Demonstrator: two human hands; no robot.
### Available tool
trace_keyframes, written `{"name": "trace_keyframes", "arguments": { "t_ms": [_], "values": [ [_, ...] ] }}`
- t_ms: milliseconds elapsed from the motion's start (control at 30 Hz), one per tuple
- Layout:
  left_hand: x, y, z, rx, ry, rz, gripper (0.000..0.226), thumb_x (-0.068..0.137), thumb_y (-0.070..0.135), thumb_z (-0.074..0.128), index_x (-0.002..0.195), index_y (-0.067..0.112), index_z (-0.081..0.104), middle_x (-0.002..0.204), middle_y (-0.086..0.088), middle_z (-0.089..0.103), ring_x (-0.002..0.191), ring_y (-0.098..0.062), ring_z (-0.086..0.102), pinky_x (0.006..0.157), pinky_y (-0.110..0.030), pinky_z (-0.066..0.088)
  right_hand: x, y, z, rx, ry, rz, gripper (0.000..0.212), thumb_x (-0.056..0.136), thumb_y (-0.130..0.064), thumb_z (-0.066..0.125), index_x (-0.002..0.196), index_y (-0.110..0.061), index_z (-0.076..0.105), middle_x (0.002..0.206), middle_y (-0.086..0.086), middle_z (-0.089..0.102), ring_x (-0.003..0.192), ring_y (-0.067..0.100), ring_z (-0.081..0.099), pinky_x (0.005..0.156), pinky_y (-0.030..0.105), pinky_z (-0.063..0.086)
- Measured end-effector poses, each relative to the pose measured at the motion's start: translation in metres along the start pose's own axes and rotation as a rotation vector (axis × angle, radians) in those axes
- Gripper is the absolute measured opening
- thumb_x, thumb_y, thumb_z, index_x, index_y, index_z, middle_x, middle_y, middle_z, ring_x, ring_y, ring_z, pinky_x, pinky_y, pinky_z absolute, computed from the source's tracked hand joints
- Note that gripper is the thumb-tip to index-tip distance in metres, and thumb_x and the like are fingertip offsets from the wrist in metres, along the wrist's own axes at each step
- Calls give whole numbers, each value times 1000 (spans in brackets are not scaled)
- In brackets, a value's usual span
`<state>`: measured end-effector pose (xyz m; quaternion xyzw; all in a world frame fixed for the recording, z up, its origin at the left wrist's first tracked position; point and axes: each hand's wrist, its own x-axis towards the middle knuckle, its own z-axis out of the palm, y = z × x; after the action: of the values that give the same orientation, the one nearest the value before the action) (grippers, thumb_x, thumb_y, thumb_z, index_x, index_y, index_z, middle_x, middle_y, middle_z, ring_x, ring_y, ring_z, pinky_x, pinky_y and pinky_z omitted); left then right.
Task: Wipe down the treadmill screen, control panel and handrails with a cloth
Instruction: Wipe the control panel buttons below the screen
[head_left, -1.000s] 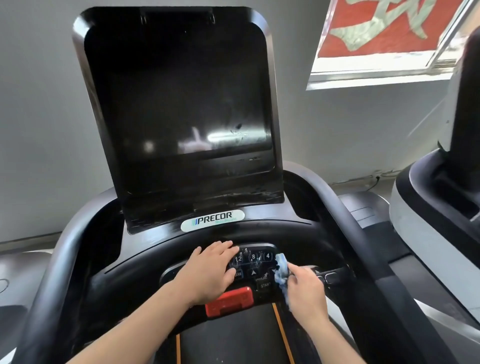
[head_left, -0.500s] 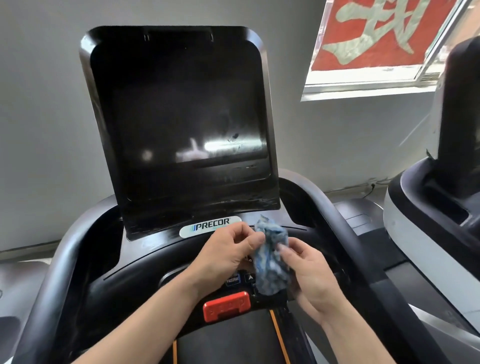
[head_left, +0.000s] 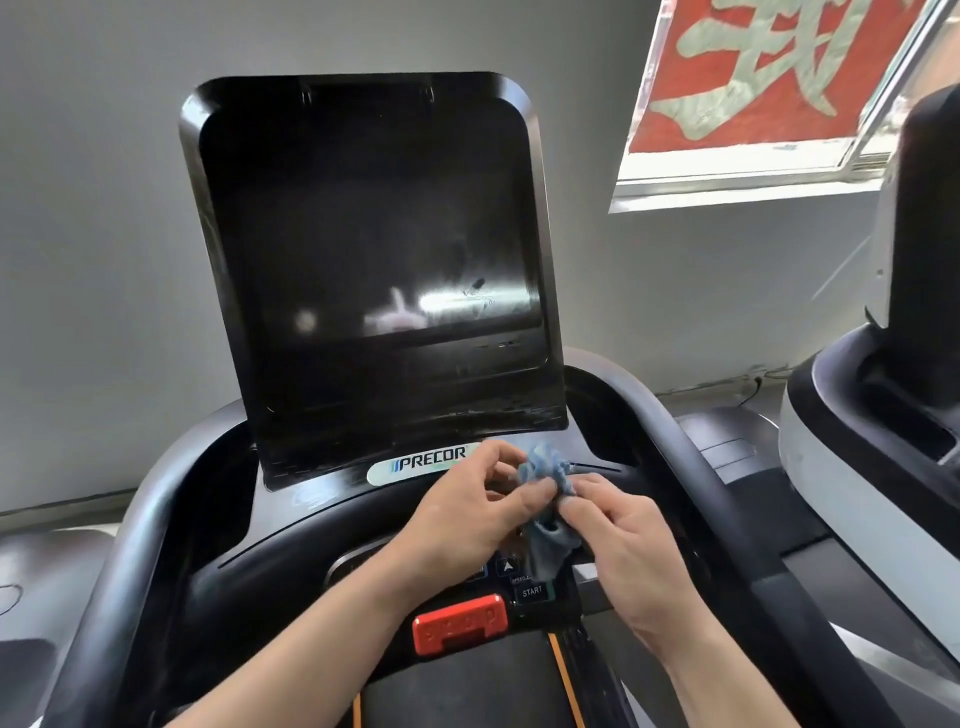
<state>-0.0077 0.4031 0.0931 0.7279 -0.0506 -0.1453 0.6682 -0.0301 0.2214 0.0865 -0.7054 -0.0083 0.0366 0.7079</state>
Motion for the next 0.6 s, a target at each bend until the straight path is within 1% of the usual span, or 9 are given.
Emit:
{"name": "trace_keyframes", "arguments": {
  "t_ms": [33, 100, 167, 233, 333, 400, 433, 500, 600],
  "values": [
    [1, 0, -1, -12, 47, 13, 16, 91, 34, 81, 96, 27, 67, 96, -2, 72, 84, -19, 73, 70, -32, 59, 0, -2, 0, -30, 29, -27, 32, 105, -2, 55, 104, -17, 84, 106, 9, 79, 104, 30, 74, 95, 48, 57],
    [1, -4, -6, -116, 56, 8, 18, 87, 19, 82, 89, 19, 64, 96, -6, 73, 86, -24, 71, 75, -44, 59, 2, -9, -4, 142, 128, 5, 32, 106, -5, 53, 98, -13, 83, 104, 13, 79, 98, 30, 73, 89, 45, 56],
    [-4, -6, -8, -319, -1, -30, 20, 82, 5, 77, 92, 11, 61, 102, -12, 72, 94, -30, 71, 89, -60, 56, 9, -16, -10, 412, 200, 89, 31, 104, -7, 52, 91, -12, 79, 105, 18, 74, 95, 30, 68, 83, 43, 52],
    [-11, -8, -8, -457, -123, -61, 24, 82, 0, 76, 96, 9, 60, 105, -13, 71, 99, -31, 70, 97, -63, 54, 15, -23, -17, 605, 191, 132, 15, 98, -13, 56, 97, -14, 71, 113, 22, 65, 99, 30, 64, 85, 44, 49],
    [-14, -7, -19, -133, -251, -64, 20, 85, 17, 80, 96, 12, 64, 102, -12, 69, 99, -26, 66, 102, -61, 53, 20, -34, -23, 811, 144, 151, 35, 94, -21, 55, 126, -9, 60, 132, 30, 60, 122, 35, 59, 108, 50, 43],
    [-8, 4, -30, 88, -179, -1, 20, 83, 31, 73, 91, 15, 67, 94, -8, 69, 93, -20, 64, 95, -55, 53, 21, -44, -26, 875, 111, 178, 50, 98, -23, 49, 142, -1, 53, 146, 29, 57, 136, 37, 55, 120, 55, 35],
    [-3, 12, -36, 83, -90, 34, 22, 79, 35, 70, 91, 17, 68, 97, -6, 71, 96, -19, 67, 94, -51, 53, 21, -49, -26, 882, 90, 176, 54, 98, -23, 47, 147, 0, 50, 146, 29, 57, 139, 39, 54, 121, 56, 34],
    [4, 27, -44, 15, 25, 90, 29, 77, 44, 68, 99, 25, 71, 115, 0, 73, 115, -18, 68, 106, -52, 51, 20, -56, -25, 837, 68, 182, 53, 99, -25, 46, 146, -2, 54, 142, 28, 61, 136, 42, 57, 118, 58, 37],
    [8, 42, -36, 217, -123, 147, 40, 91, 49, 71, 125, 29, 66, 126, 5, 72, 123, -12, 66, 107, -46, 51, 20, -64, -19, 698, 53, 176, 38, 105, -27, 46, 129, -3, 62, 133, 33, 65, 126, 48, 62, 112, 64, 43]
  ]
}}
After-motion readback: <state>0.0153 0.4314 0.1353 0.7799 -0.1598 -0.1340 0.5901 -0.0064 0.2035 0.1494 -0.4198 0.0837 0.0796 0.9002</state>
